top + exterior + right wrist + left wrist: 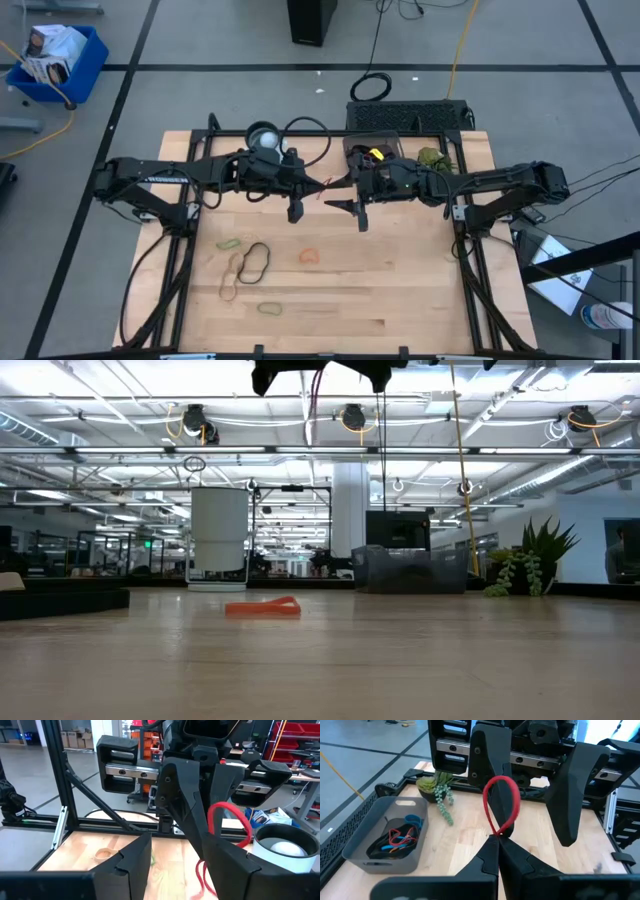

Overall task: Pick and place rubber bands into bin
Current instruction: Put the red rubber band into the black bin

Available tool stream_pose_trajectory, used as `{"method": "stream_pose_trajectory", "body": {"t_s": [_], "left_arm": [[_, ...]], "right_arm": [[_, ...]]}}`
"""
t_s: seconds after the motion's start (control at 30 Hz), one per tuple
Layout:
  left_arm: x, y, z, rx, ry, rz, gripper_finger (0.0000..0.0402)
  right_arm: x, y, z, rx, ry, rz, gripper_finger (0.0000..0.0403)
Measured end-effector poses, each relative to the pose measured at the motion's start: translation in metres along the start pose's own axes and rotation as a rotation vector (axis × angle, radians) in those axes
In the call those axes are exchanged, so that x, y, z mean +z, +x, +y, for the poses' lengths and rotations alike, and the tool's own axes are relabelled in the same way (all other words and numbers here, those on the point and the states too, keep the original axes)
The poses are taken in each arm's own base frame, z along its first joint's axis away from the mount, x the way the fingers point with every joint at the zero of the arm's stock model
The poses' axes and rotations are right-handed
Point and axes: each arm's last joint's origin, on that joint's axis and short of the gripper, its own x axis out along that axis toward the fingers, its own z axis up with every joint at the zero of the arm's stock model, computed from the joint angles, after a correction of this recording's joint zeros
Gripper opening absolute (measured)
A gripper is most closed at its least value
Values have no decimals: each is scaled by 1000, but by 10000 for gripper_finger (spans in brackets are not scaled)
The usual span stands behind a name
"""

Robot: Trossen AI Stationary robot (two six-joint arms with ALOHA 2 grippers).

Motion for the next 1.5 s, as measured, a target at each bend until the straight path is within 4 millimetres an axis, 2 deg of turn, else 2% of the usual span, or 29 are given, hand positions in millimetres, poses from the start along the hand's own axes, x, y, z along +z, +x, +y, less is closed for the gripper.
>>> {"method": "stream_pose_trajectory", "body": {"t_s": [0.27, 0.53, 0.8, 1.17, 1.3, 1.5], "left_arm": [[0, 0, 0, -1, 0, -4, 7], [0, 0, 0, -1, 11, 1, 6], [0, 0, -1, -13, 26, 3, 4], [0, 0, -5, -28, 43, -5, 6], [0, 0, -5, -28, 43, -6, 4], [0, 0, -5, -24, 40, -6, 7]], "right_arm": [[2, -3, -2, -76, -3, 6, 171], [2, -3, -3, -79, -3, 7, 171], [-2, -3, -4, -135, -86, 54, 171], [-3, -3, -4, -121, -96, 67, 170], [-3, -3, -4, -121, -95, 67, 156], [-3, -3, -4, -120, -66, 67, 104]]}}
